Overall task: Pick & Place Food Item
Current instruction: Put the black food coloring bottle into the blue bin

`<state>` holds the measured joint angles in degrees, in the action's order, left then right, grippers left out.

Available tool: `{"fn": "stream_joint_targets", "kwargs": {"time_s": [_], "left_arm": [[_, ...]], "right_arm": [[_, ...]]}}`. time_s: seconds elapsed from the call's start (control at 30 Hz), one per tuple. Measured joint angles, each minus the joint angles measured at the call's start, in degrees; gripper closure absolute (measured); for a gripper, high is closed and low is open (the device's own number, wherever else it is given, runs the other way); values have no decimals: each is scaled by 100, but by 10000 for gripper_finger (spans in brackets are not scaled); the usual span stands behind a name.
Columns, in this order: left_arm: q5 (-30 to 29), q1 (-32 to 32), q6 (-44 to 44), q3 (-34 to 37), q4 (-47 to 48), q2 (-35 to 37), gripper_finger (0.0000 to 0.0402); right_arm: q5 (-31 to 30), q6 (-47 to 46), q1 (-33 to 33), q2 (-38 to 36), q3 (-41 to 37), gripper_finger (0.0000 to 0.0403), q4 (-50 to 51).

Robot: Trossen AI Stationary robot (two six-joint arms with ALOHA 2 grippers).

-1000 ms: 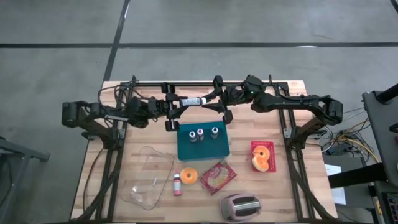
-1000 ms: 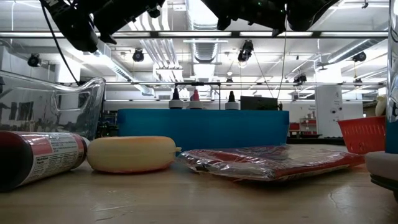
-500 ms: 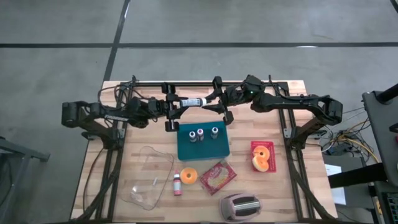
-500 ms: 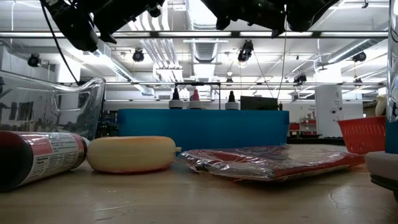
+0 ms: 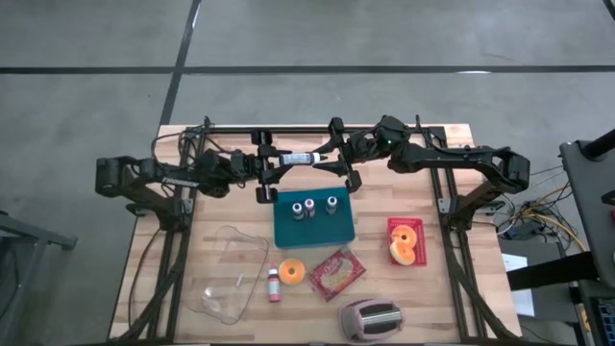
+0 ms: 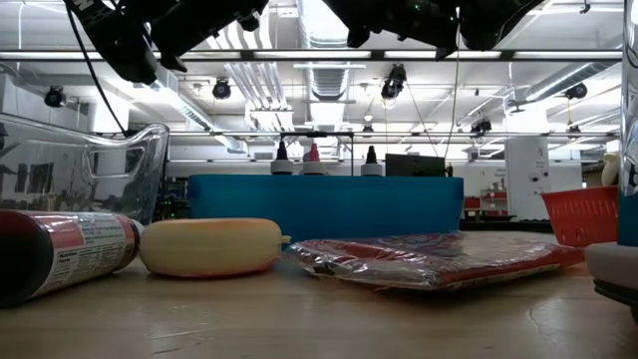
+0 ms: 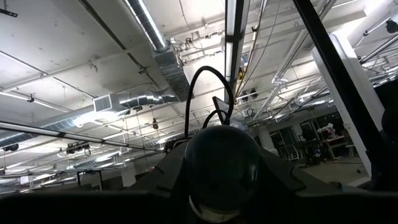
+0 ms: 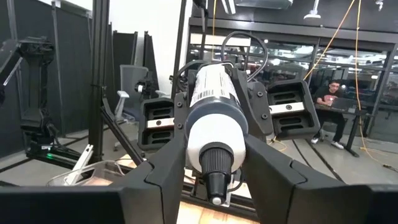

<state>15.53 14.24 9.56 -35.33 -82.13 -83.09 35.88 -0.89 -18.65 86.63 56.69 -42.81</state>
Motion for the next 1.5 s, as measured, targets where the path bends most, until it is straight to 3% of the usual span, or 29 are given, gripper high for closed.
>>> {"fn": "stream_joint_targets", "kwargs": {"time_s": [0.7, 0.93, 1.5], "left_arm": [[-17, 26, -22, 0, 6, 2, 275], [-49, 37, -25, 0, -15, 9, 275], [-28, 44, -68, 0, 11, 1, 275]], "right_arm": [[-23, 106, 0, 0, 155, 262, 191], [-17, 187, 0, -13, 412, 294, 751], [4, 236, 0, -11, 411, 295, 800]]}}
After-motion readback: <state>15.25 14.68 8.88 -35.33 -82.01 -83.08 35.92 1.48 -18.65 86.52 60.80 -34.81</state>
